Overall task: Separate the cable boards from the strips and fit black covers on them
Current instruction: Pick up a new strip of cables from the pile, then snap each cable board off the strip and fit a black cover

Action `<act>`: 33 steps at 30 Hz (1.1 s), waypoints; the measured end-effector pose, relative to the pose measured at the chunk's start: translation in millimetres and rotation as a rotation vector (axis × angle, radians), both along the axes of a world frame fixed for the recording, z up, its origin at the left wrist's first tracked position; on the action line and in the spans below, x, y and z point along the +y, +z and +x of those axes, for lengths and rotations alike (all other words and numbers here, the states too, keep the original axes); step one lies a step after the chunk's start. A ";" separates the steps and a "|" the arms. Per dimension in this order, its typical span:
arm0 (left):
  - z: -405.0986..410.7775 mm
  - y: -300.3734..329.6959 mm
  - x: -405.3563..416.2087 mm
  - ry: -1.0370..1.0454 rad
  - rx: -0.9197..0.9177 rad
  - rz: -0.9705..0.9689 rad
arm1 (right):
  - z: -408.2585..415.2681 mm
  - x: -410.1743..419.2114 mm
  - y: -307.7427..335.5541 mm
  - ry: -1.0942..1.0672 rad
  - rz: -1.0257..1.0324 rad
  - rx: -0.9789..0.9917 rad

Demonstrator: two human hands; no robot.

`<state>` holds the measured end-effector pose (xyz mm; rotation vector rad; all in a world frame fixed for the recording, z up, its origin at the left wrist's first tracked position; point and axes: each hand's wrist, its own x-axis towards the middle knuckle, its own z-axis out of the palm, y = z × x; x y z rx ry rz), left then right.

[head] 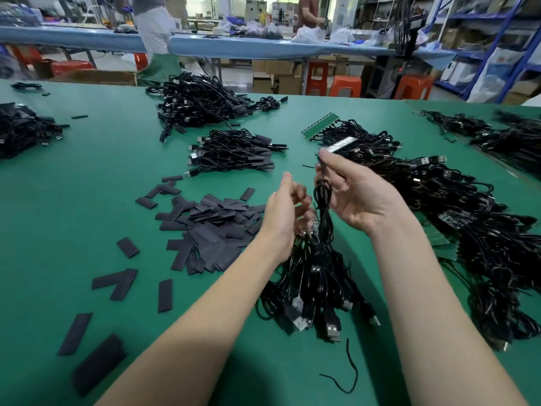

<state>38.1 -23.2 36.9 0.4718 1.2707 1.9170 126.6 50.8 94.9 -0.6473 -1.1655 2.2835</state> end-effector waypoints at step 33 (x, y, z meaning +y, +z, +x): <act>-6.8 1.6 -11.3 -0.161 -0.256 -0.079 | -80.9 -37.5 31.4 0.321 1.800 -0.794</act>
